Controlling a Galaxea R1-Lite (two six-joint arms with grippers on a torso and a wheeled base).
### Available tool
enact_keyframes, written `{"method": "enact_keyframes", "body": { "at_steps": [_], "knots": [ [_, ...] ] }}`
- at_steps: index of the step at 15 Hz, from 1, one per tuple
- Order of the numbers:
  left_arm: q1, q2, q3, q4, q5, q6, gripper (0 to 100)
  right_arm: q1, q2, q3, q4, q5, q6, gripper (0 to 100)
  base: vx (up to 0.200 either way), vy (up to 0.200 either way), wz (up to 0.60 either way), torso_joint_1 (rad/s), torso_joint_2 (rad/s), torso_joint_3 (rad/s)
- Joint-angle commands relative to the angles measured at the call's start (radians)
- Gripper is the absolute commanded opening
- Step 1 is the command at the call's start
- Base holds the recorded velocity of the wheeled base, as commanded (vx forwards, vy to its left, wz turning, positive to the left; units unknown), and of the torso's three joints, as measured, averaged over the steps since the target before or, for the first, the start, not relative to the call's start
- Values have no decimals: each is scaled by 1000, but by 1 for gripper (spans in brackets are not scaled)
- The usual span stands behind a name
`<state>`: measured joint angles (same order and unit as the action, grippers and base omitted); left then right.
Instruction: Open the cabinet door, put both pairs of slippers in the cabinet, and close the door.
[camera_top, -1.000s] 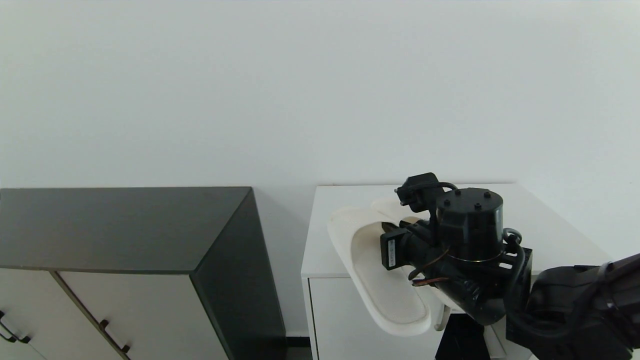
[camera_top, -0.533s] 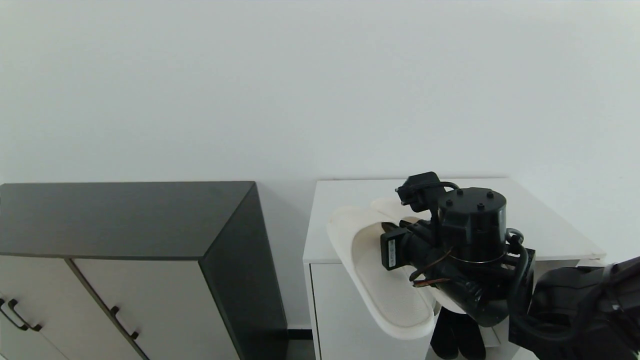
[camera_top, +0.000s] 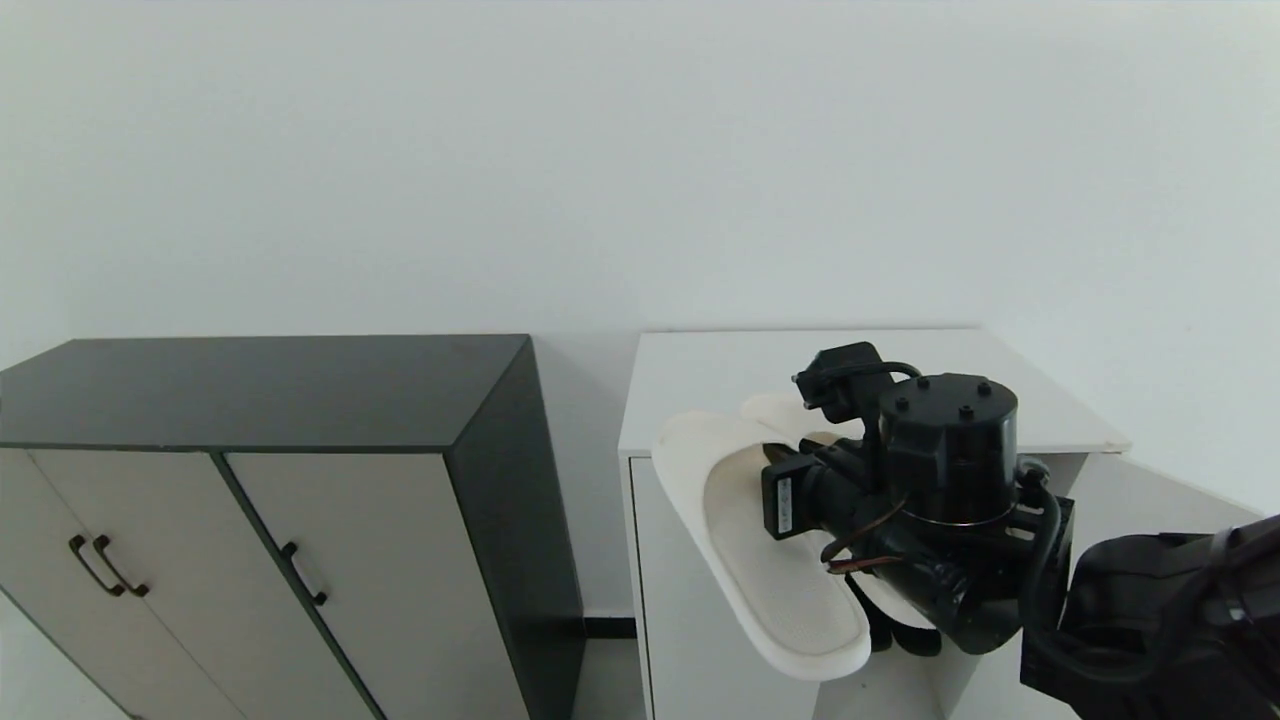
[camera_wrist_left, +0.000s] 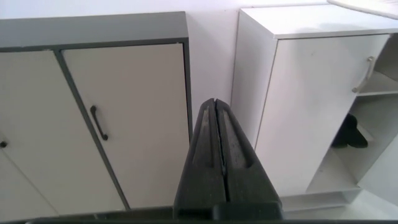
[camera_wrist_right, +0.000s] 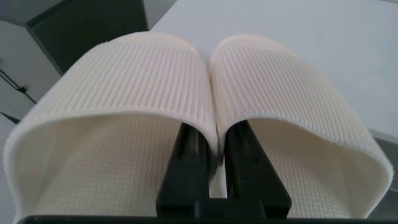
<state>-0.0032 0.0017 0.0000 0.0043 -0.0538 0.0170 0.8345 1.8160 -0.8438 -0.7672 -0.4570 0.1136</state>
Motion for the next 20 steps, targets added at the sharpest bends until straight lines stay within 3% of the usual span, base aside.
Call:
{"method": "enact_keyframes", "body": {
  "at_steps": [1, 13, 20],
  "knots": [
    [0, 0, 0, -1, 0, 0, 0, 0, 2, 2, 0, 0, 1, 0, 0, 0, 0, 0, 0, 0],
    [0, 0, 0, 0, 0, 0, 0, 0, 3, 9, -21, 0, 1, 0, 0, 0, 0, 0, 0, 0],
    [0, 0, 0, 0, 0, 0, 0, 6, -20, 12, -20, -6, 1, 0, 0, -200, 0, 2, 1, 2]
  ]
}}
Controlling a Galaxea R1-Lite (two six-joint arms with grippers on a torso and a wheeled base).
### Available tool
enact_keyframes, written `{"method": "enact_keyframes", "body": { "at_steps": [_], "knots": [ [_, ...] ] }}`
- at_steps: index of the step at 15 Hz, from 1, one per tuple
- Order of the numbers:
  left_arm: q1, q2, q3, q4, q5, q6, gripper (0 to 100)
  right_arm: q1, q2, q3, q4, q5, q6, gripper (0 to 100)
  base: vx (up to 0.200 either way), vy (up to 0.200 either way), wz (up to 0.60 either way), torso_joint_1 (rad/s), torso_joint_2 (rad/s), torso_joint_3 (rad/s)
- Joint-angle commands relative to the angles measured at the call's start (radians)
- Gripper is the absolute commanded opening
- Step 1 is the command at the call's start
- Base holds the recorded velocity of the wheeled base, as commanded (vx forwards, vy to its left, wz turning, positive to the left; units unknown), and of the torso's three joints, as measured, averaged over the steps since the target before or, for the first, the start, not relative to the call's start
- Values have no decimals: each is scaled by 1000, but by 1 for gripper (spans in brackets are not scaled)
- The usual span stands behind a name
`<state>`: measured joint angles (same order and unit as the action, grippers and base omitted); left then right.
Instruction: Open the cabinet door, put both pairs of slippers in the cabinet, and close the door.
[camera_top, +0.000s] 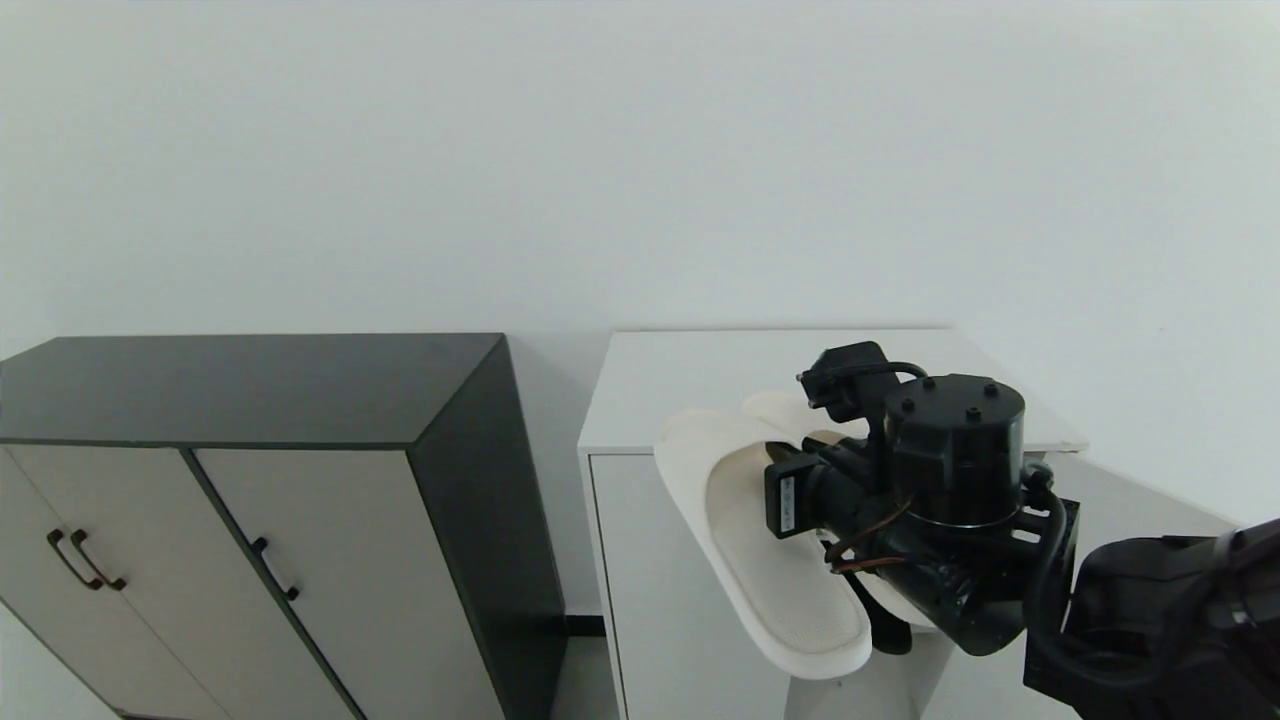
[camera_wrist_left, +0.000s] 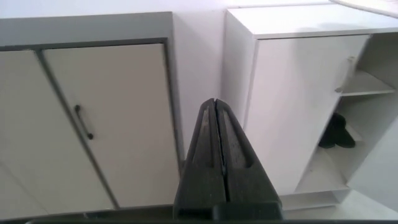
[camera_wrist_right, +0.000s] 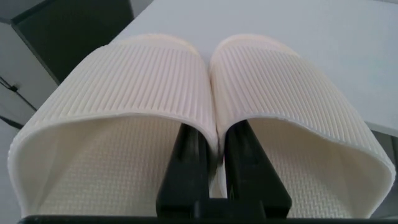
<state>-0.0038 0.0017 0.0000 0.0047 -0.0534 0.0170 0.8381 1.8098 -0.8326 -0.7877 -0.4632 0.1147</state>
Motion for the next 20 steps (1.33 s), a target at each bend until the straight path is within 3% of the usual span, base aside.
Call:
{"method": "enact_keyframes", "body": {
  "at_steps": [1, 14, 20],
  "knots": [
    [1, 0, 0, 0, 0, 0, 0, 3, -21, 7, 2, -9, -1, 0, 0, -200, 0, 7, 2, 7],
    [1, 0, 0, -2, 0, 0, 0, 13, -23, 39, 1, -11, -7, 0, 0, -200, 0, 1, 2, 4],
    [1, 0, 0, -2, 0, 0, 0, 59, -81, 135, -7, -11, -1, 0, 0, 0, 0, 0, 0, 0]
  ]
}}
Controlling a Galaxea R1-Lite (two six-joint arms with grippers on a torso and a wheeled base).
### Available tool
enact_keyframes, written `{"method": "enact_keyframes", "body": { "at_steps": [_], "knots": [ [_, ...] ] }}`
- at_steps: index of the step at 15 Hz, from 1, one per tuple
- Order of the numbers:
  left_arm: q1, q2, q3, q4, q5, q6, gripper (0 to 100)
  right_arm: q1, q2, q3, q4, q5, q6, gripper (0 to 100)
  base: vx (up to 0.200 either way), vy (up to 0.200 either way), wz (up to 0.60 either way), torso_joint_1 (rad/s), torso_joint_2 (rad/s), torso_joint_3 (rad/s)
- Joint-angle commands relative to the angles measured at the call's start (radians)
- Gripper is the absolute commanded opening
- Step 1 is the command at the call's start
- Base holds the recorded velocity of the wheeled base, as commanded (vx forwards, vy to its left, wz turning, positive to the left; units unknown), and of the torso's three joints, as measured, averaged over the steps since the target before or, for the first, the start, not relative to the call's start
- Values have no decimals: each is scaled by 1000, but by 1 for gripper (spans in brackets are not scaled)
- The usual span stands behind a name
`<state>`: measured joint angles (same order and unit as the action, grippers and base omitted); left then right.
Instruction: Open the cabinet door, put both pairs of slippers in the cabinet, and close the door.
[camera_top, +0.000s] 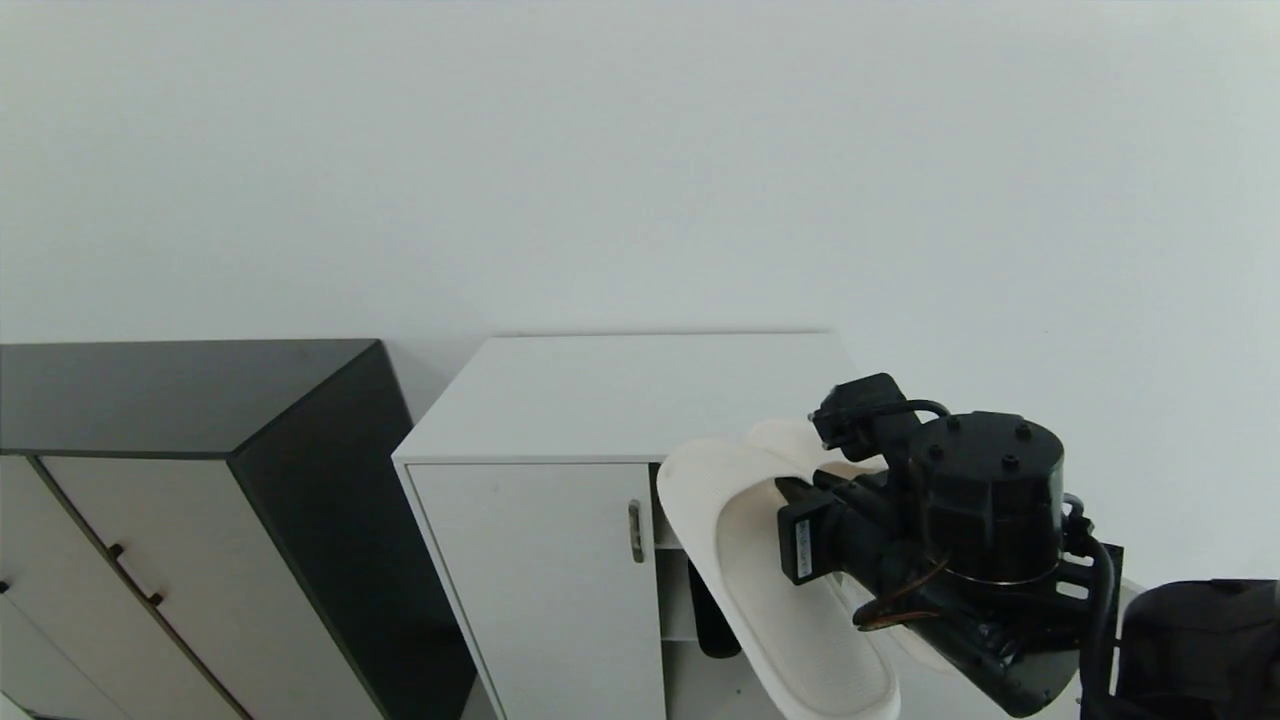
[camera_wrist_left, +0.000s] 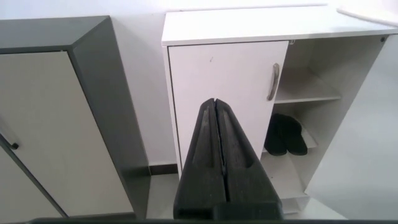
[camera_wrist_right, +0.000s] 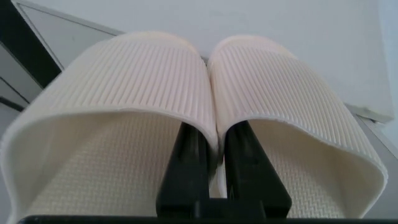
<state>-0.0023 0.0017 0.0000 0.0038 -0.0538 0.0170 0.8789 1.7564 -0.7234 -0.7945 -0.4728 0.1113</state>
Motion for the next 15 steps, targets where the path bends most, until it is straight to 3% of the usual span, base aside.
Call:
{"method": "enact_keyframes", "body": {
  "at_steps": [1, 11, 15],
  "knots": [
    [-1, 0, 0, 1, 0, 0, 0, 35, -48, 64, 0, -1, 5, 0, 0, 0, 0, 0, 0, 0],
    [-1, 0, 0, 1, 2, 0, 0, 41, -3, 114, -69, -3, -1, 0, 0, 0, 0, 0, 0, 0],
    [-1, 0, 0, -1, 0, 0, 0, 41, 2, 117, -89, -3, -4, 0, 0, 0, 0, -177, 427, 239]
  ]
}}
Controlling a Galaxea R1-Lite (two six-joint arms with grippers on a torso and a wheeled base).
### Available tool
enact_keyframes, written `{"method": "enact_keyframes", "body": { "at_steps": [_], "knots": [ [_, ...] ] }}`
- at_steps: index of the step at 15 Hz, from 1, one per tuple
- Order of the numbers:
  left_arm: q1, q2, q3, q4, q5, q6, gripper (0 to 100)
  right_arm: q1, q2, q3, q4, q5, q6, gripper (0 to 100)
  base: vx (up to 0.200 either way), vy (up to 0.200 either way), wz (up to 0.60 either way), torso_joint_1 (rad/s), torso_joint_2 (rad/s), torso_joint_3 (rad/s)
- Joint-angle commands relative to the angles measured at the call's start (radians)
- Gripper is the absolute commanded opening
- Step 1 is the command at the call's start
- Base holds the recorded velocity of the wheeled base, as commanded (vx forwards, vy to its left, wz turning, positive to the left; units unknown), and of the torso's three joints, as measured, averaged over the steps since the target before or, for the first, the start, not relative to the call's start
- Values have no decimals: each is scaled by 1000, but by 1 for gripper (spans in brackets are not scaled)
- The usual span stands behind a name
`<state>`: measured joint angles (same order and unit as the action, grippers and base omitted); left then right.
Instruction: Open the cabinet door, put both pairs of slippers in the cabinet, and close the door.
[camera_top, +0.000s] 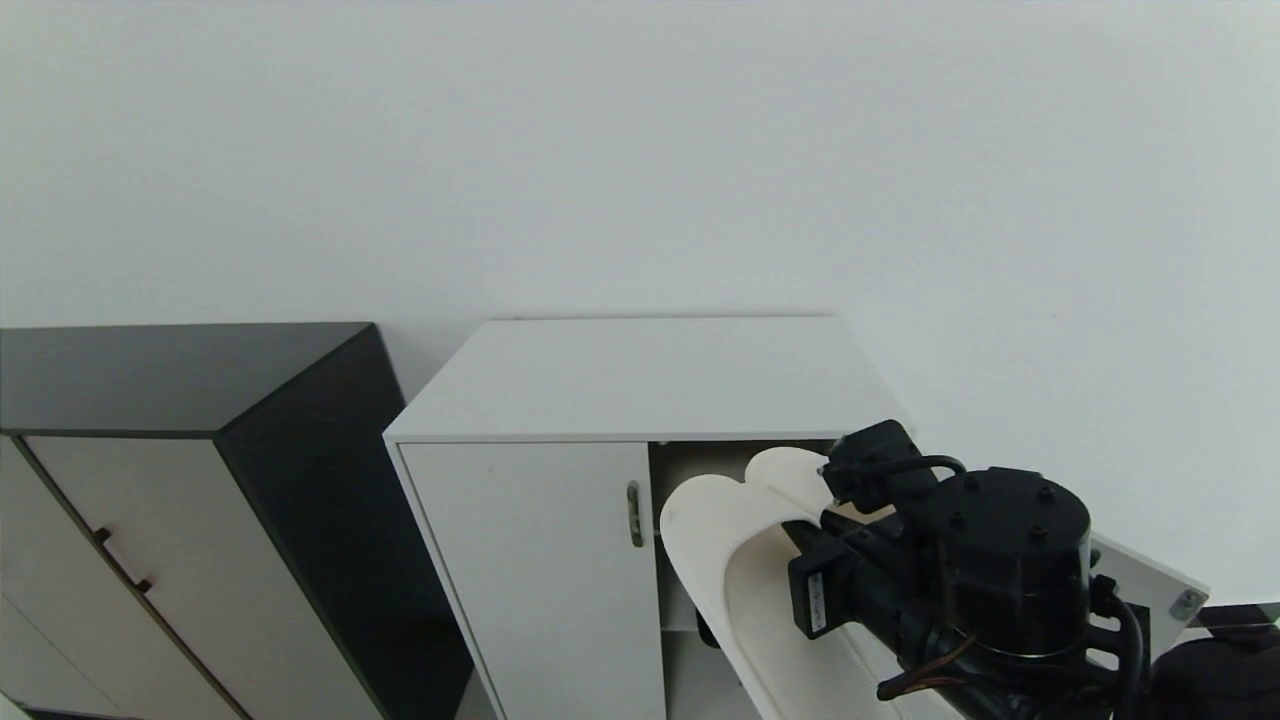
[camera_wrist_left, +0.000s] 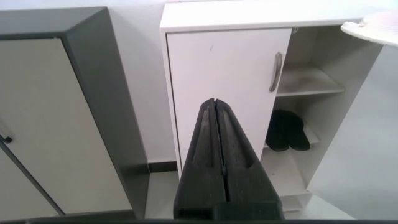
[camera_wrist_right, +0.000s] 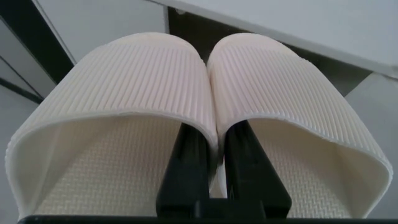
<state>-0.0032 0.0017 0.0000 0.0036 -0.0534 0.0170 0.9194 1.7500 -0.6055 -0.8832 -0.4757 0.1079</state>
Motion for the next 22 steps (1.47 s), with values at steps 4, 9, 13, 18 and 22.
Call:
{"method": "enact_keyframes", "body": {
  "at_steps": [4, 9, 13, 18, 22],
  "knots": [
    [0, 0, 0, -1, 0, 0, 0, -1, 14, 0, 0, 0, 0, 0, 0, 0, 0, -221, 540, 315],
    [0, 0, 0, -1, 0, 0, 0, -1, 22, 0, 0, 0, 0, 0, 0, 0, 0, -194, 511, 320],
    [0, 0, 0, 1, 1, 0, 0, -2, 20, -3, 0, 0, 0, 0, 0, 0, 0, -172, 486, 326],
    [0, 0, 0, 1, 0, 0, 0, -10, 19, -14, 0, 0, -5, 0, 0, 0, 0, -138, 463, 329],
    [0, 0, 0, -1, 0, 0, 0, -7, 20, -20, 0, 0, -7, 0, 0, 0, 0, -89, 454, 362]
  ]
}}
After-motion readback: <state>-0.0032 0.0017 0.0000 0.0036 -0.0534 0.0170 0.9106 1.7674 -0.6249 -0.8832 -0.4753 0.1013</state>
